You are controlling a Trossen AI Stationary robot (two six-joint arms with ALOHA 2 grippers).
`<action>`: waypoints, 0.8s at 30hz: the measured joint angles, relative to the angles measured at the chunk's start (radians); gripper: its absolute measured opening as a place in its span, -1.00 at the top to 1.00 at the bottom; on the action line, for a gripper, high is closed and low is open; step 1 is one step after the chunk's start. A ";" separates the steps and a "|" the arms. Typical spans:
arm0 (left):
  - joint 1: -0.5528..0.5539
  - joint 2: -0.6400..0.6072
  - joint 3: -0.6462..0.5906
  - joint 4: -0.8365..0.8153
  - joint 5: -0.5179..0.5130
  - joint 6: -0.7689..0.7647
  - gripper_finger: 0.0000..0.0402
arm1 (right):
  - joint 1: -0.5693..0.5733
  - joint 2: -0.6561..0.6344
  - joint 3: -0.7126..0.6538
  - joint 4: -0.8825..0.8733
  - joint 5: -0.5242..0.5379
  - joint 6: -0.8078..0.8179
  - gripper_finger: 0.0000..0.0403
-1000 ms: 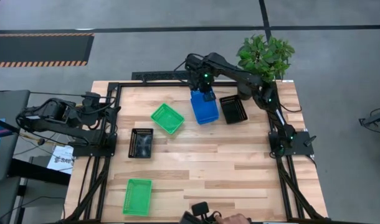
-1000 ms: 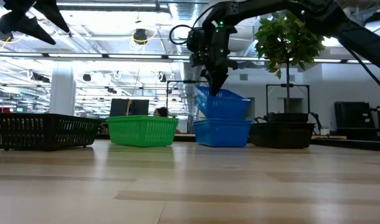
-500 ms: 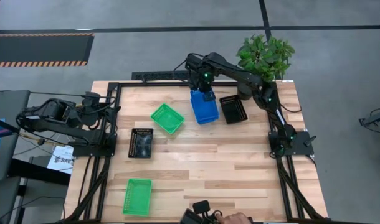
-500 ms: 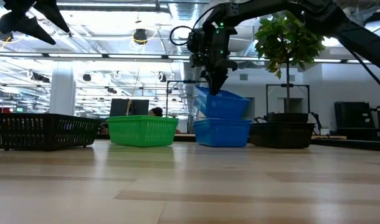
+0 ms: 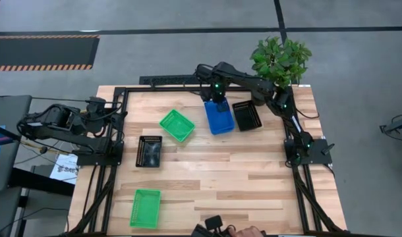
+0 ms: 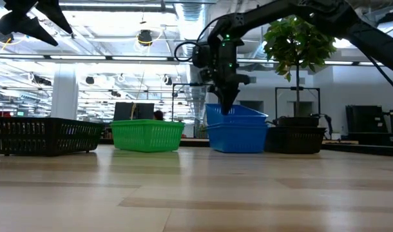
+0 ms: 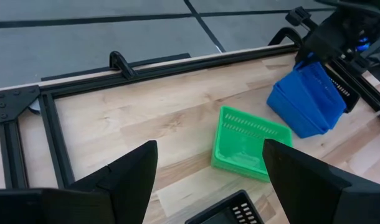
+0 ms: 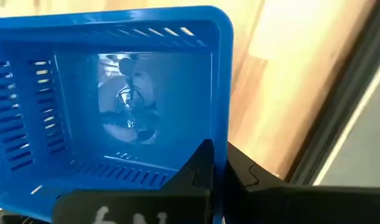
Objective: Stack baskets by color
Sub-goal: Stack the bottom blue bin on top of the top blue bins, then stack the bottom black bin on top of the top black bins
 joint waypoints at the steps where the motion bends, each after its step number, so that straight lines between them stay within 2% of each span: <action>1: 0.000 0.000 0.000 0.000 -0.002 0.000 -0.39 | 0.003 0.000 0.000 -0.001 -0.006 -0.006 0.85; 8: 0.000 0.000 0.000 0.000 -0.003 -0.007 -0.39 | 0.005 0.000 0.000 -0.007 -0.092 -0.014 0.66; 18: 0.000 0.000 0.000 0.000 -0.003 -0.009 -0.39 | -0.004 -0.001 0.000 0.041 -0.084 0.019 0.31; 24: 0.000 0.000 0.000 0.000 -0.009 -0.012 -0.39 | -0.004 -0.060 0.002 0.069 -0.053 0.046 0.16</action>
